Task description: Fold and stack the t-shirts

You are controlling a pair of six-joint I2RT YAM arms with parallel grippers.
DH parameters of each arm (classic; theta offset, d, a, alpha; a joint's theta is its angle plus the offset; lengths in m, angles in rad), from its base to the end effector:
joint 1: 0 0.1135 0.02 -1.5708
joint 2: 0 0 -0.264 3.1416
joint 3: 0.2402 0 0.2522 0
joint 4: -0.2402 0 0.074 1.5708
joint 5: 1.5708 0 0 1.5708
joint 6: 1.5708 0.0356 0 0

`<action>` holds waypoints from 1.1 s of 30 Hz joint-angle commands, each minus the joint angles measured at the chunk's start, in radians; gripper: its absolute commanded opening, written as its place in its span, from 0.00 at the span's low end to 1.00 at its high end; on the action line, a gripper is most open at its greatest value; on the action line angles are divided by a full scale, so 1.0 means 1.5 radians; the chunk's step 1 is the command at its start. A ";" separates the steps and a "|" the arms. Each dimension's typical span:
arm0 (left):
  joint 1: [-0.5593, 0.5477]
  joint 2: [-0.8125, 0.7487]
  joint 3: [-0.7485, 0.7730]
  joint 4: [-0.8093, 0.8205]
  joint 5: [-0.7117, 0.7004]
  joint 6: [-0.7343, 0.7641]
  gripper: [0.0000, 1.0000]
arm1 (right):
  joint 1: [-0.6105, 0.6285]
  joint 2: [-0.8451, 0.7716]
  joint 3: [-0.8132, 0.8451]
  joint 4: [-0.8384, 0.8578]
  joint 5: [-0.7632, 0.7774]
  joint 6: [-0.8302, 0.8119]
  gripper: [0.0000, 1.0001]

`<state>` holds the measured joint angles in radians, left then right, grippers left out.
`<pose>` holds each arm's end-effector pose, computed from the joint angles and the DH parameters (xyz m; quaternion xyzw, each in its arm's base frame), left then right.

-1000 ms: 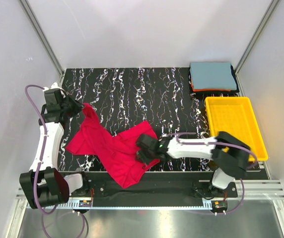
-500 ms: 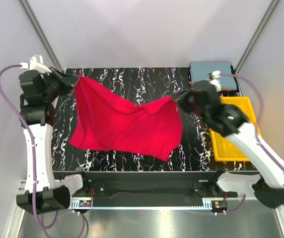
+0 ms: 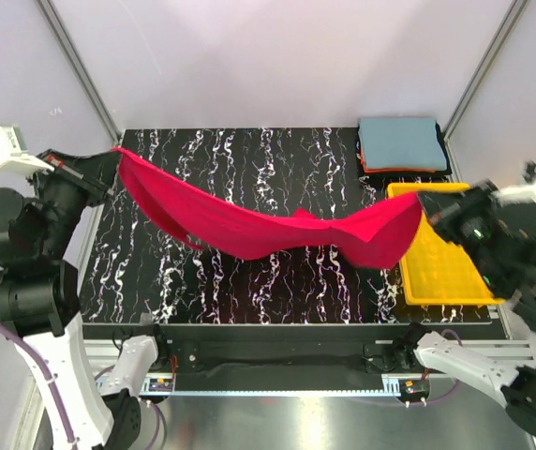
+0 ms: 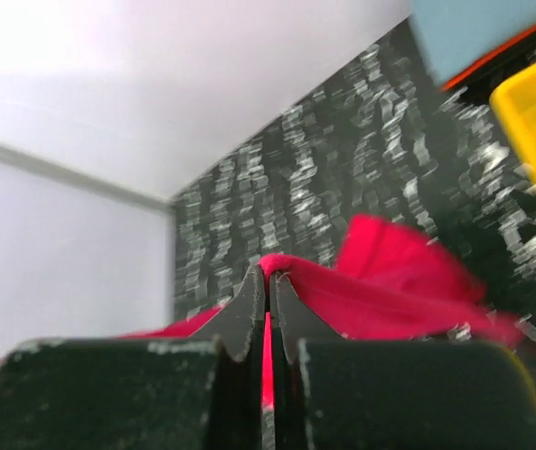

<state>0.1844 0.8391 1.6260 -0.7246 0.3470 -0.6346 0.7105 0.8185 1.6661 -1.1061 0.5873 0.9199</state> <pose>0.0822 0.0030 0.5325 -0.1531 0.6688 -0.2755 0.6734 0.0560 0.0222 0.5031 0.2549 0.7358 0.2678 0.5674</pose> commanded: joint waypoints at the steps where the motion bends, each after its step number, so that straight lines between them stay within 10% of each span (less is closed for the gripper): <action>1: 0.003 0.123 -0.017 0.032 0.062 -0.014 0.00 | -0.002 0.168 0.090 0.045 0.112 -0.119 0.00; 9: 0.002 0.304 -0.025 0.134 0.002 -0.035 0.00 | -0.146 0.564 0.417 0.133 -0.053 -0.227 0.00; 18: -0.029 0.604 0.285 0.145 0.027 -0.061 0.00 | -0.348 0.925 0.862 0.129 -0.404 -0.107 0.00; 26: -0.011 0.572 0.359 0.145 0.021 -0.036 0.00 | -0.396 0.794 0.716 0.213 -0.473 -0.127 0.00; 33: -0.021 0.353 -0.022 0.154 -0.045 0.023 0.00 | -0.395 0.523 0.296 0.237 -0.490 -0.160 0.00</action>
<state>0.1585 1.4563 1.7615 -0.5205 0.3241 -0.6582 0.1162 1.7638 2.2585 -0.8268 -0.0925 0.7250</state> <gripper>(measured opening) 0.012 0.015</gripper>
